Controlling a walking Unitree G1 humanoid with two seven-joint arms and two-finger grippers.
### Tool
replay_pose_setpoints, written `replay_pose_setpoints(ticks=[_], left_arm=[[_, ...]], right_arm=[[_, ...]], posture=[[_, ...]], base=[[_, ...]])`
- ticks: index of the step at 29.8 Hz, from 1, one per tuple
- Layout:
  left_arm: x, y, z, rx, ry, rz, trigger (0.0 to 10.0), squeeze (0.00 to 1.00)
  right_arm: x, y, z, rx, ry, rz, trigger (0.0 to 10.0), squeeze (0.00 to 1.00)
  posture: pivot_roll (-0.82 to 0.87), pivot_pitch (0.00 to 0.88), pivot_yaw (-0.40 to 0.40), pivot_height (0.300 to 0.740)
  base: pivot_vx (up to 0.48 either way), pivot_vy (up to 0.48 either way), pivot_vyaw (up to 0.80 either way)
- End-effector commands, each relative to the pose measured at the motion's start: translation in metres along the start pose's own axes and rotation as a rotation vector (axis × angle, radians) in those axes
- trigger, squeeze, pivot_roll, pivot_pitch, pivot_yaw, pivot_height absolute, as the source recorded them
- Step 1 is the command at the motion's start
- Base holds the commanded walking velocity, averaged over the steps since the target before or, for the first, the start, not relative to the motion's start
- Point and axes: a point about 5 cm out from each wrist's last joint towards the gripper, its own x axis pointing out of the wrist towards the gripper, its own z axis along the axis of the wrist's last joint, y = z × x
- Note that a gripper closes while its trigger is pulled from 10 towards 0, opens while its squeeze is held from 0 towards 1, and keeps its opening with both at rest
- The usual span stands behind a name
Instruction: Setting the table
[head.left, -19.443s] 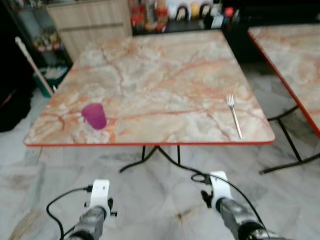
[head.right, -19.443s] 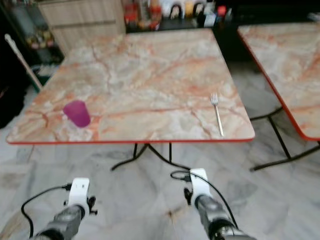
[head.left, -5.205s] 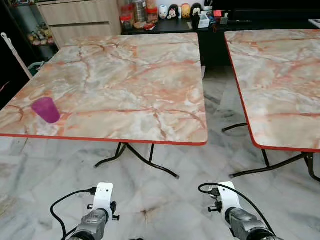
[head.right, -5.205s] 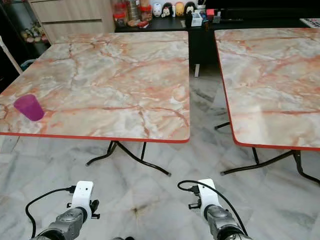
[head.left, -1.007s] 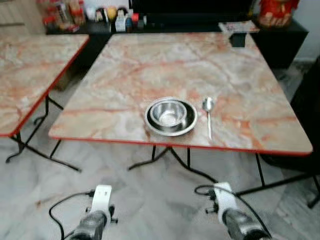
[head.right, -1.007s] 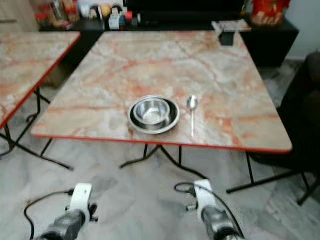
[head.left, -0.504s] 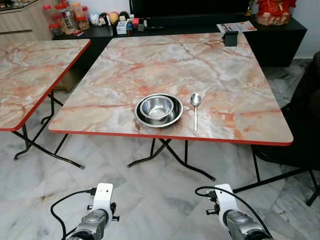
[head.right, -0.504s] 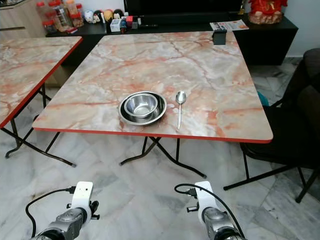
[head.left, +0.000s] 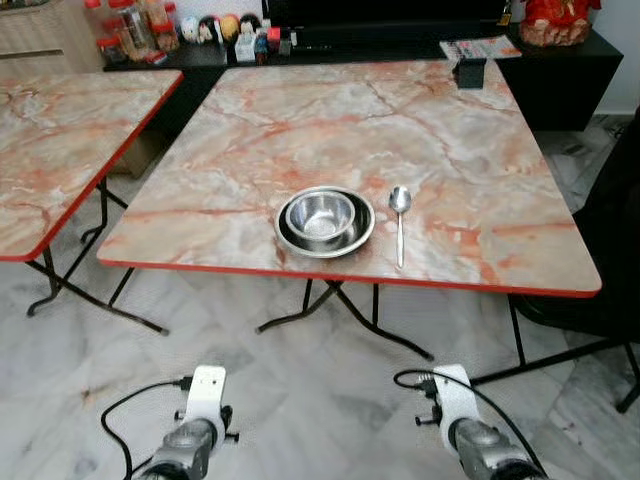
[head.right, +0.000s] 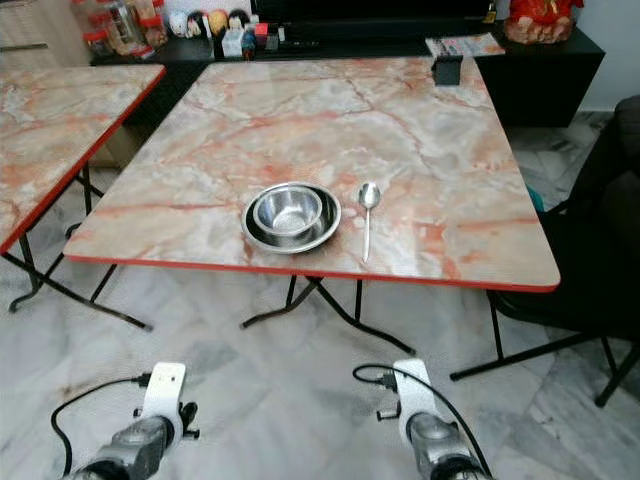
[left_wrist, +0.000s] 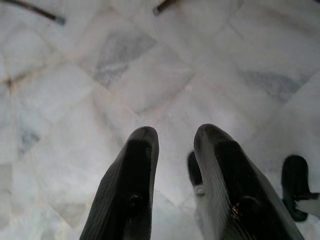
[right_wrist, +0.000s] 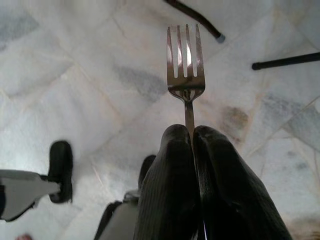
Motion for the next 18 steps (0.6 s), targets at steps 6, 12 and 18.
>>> replay_pose_setpoints(ticks=[6,12,18], left_arm=[[-0.0011,0.011,-0.003,0.013,0.016,0.026,10.0,0.0],[-0.0011,0.0106,-0.0032,0.018,0.017,0.024,10.0,0.0],[-0.001,0.0094,-0.0028,0.018,0.015,0.022,10.0,0.0]], right_arm=[[0.0004,0.0078,0.0006,0.009,-0.001,0.018,10.0,0.0],[0.0004,0.0078,0.0011,0.009,-0.012,0.021,10.0,0.0],[0.0004,0.0067,0.0012,0.012,-0.013,0.016,10.0,0.0]], posture=[[-0.06,0.051,0.095,0.74],[-0.07,0.036,0.094,0.74],[-0.06,0.035,0.09,0.74]], base=[[0.0,0.169,-0.12],[0.0,0.0,0.0],[0.0,0.0,0.0]])
